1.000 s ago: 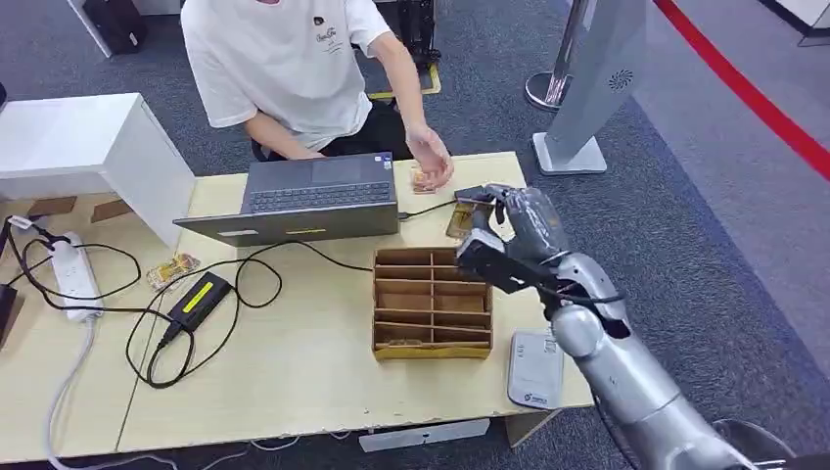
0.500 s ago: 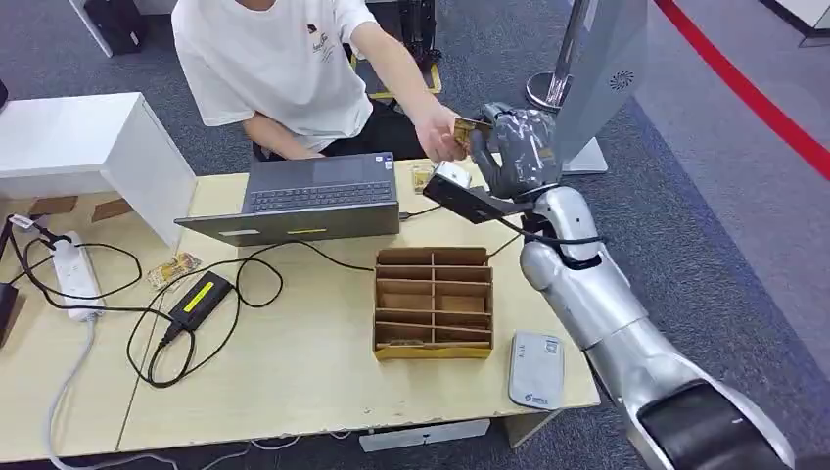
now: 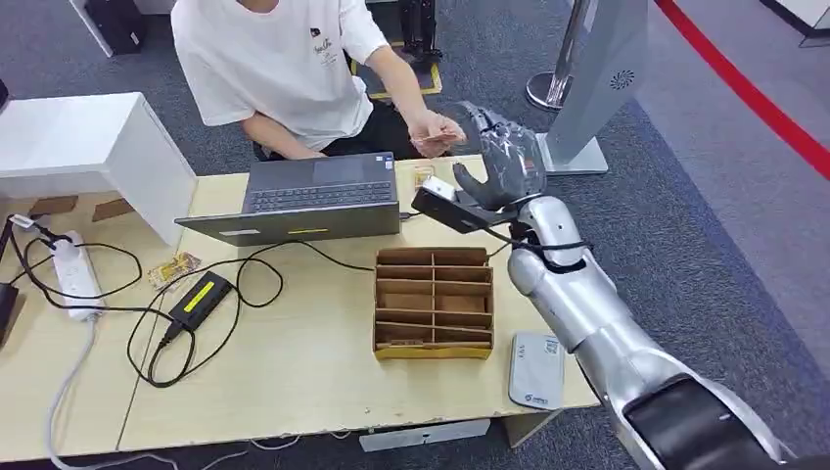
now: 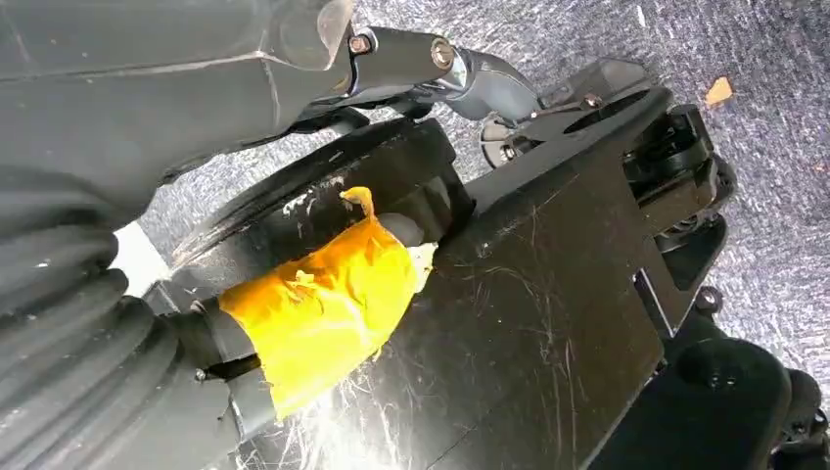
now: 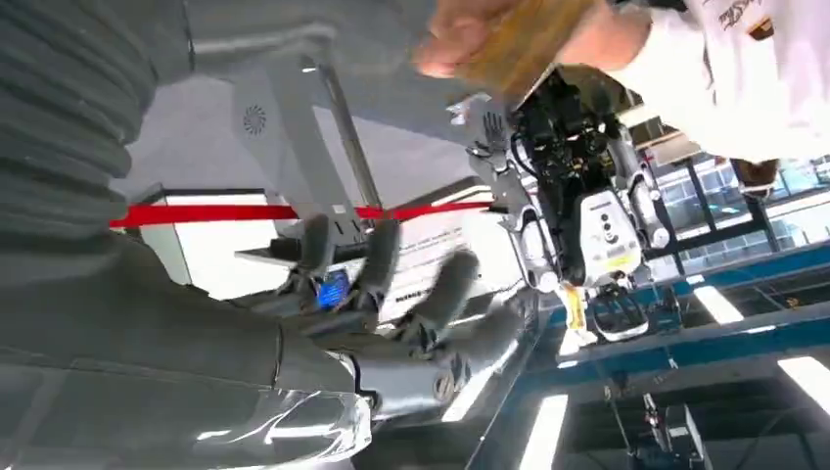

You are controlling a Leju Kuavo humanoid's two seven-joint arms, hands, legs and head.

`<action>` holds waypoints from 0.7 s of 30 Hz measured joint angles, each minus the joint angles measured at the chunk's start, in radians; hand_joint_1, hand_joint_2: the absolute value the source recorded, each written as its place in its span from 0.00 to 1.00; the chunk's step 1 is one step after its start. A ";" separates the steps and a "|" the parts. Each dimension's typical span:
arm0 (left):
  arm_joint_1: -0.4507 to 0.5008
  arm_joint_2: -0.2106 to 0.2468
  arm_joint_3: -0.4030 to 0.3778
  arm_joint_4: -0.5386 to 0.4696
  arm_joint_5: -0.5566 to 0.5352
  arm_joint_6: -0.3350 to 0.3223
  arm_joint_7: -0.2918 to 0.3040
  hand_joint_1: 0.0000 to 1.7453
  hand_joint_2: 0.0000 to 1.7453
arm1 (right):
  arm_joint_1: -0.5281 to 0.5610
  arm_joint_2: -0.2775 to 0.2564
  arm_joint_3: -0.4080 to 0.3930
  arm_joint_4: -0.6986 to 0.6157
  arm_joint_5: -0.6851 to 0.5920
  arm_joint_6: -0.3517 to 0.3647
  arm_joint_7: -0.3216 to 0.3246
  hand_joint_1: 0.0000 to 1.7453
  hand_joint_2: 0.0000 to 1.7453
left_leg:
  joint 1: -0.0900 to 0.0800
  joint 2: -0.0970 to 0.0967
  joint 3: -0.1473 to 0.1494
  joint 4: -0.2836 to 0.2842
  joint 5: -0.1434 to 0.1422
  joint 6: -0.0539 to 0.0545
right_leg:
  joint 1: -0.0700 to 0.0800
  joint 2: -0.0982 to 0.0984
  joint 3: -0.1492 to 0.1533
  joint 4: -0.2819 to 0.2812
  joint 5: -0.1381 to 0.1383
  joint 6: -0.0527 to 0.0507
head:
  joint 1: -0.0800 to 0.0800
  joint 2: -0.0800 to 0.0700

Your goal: Pass the card to the sensor for recognition and then transmit it.

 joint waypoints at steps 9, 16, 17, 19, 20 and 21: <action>0.003 0.006 0.016 0.000 0.005 -0.025 -0.009 0.00 1.00 | 0.012 -0.086 -0.060 0.003 0.008 0.001 0.010 0.00 1.00 | 0.000 -0.002 0.000 0.001 0.000 0.000 | 0.000 -0.002 0.000 0.000 0.000 0.000 | 0.000 0.000; 0.021 0.047 0.025 0.000 0.005 -0.109 -0.042 0.00 1.00 | 0.075 -0.248 -0.126 -0.005 0.082 0.013 0.030 0.00 1.00 | 0.000 -0.003 -0.001 0.002 0.000 0.001 | 0.000 -0.002 0.000 -0.001 0.000 0.000 | 0.000 0.000; 0.022 0.049 0.026 0.000 0.006 -0.109 -0.042 0.00 1.00 | 0.089 -0.276 -0.143 -0.006 0.072 0.018 0.021 0.00 1.00 | 0.000 -0.003 -0.001 0.002 0.000 0.001 | 0.000 -0.003 0.000 -0.001 0.000 0.000 | 0.000 0.000; 0.023 0.053 0.028 0.000 0.009 -0.109 -0.042 0.00 1.00 | 0.121 -0.325 -0.174 -0.013 0.064 0.021 0.015 0.00 1.00 | 0.000 -0.004 -0.001 0.002 -0.001 0.002 | 0.000 -0.004 0.001 -0.001 0.000 0.000 | 0.000 0.000; 0.024 0.054 0.029 0.000 0.011 -0.109 -0.042 0.00 1.00 | 0.136 -0.342 -0.189 -0.016 0.060 0.021 0.010 0.00 1.00 | 0.000 -0.003 -0.001 0.002 -0.002 0.002 | 0.000 -0.003 0.000 -0.001 0.000 0.000 | 0.000 0.000; 0.025 0.055 0.032 0.000 0.011 -0.109 -0.042 0.00 1.00 | 0.153 -0.364 -0.205 -0.019 0.053 0.021 0.007 0.00 1.00 | 0.000 -0.003 -0.001 0.002 -0.002 0.003 | 0.000 -0.003 0.000 -0.001 0.000 0.000 | 0.000 0.000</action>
